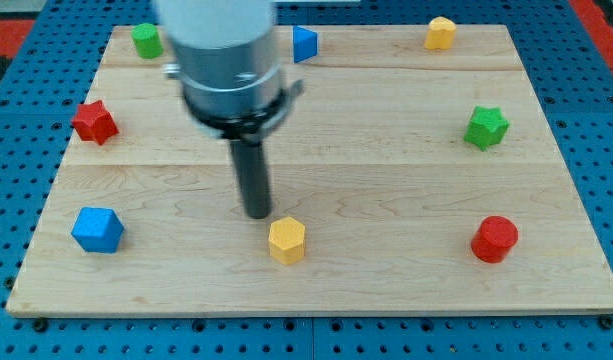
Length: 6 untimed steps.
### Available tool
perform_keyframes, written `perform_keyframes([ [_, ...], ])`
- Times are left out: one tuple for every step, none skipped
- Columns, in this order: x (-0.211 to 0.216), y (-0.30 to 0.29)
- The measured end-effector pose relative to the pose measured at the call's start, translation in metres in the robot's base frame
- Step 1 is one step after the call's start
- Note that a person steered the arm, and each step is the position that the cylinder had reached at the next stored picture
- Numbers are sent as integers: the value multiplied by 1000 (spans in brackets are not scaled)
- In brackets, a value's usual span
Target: Push the blue cube a bit down
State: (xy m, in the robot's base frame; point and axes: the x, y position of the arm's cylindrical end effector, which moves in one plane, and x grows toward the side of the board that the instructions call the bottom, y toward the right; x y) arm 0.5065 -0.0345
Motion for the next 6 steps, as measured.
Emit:
perform_keyframes([
  [24, 2],
  [13, -27],
  [-18, -149],
  [6, -221],
  [4, -217],
  [-39, -188],
])
